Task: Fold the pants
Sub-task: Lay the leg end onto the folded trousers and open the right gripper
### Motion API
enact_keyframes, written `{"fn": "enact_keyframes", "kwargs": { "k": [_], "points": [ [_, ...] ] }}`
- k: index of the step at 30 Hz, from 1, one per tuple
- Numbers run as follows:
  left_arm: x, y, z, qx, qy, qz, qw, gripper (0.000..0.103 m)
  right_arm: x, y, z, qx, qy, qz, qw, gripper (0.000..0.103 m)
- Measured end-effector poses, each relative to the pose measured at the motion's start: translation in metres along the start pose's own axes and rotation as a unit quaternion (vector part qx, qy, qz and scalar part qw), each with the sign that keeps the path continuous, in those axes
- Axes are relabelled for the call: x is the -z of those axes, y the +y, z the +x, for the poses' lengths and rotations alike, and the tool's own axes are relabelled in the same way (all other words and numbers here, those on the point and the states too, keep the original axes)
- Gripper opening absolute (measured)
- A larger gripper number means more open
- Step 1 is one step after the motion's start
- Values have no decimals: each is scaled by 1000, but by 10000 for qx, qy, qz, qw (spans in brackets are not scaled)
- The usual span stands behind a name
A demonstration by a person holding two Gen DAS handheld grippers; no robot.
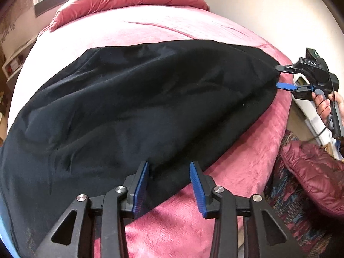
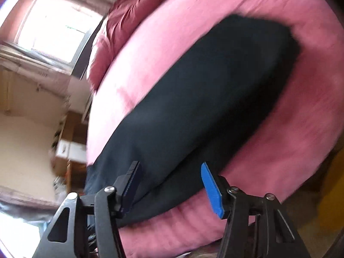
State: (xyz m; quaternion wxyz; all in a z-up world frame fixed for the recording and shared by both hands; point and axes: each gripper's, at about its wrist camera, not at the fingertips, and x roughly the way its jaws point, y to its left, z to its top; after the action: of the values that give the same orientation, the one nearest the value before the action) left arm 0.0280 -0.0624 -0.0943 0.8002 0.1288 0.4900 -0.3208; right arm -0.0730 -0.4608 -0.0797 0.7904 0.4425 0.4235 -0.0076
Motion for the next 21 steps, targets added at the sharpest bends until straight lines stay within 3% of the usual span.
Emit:
{"fn": "enact_keyframes", "kwargs": {
  "k": [4, 7, 9, 11, 14, 21],
  "points": [
    [-4, 8, 5, 156, -18, -135, 9998, 40, 7, 5, 36, 45, 212, 166, 9996, 40],
    [-4, 17, 8, 317, -54, -359, 9988, 38, 14, 5, 46, 132, 110, 219, 9996, 35],
    [-4, 20, 9, 295, -87, -464, 9984, 27, 7, 3, 50, 221, 40, 207, 9995, 31],
    [-4, 26, 10, 408, -119, -664, 9969, 21, 4, 5, 52, 302, 20, 153, 9994, 13],
    [-2, 32, 3, 421, -220, -818, 9955, 8, 1, 21, 53, 549, 35, -212, 9983, 10],
    [2, 36, -28, 880, -585, -971, 9896, 0, 1, 43, 15, 408, -191, -555, 9974, 7]
  ]
}}
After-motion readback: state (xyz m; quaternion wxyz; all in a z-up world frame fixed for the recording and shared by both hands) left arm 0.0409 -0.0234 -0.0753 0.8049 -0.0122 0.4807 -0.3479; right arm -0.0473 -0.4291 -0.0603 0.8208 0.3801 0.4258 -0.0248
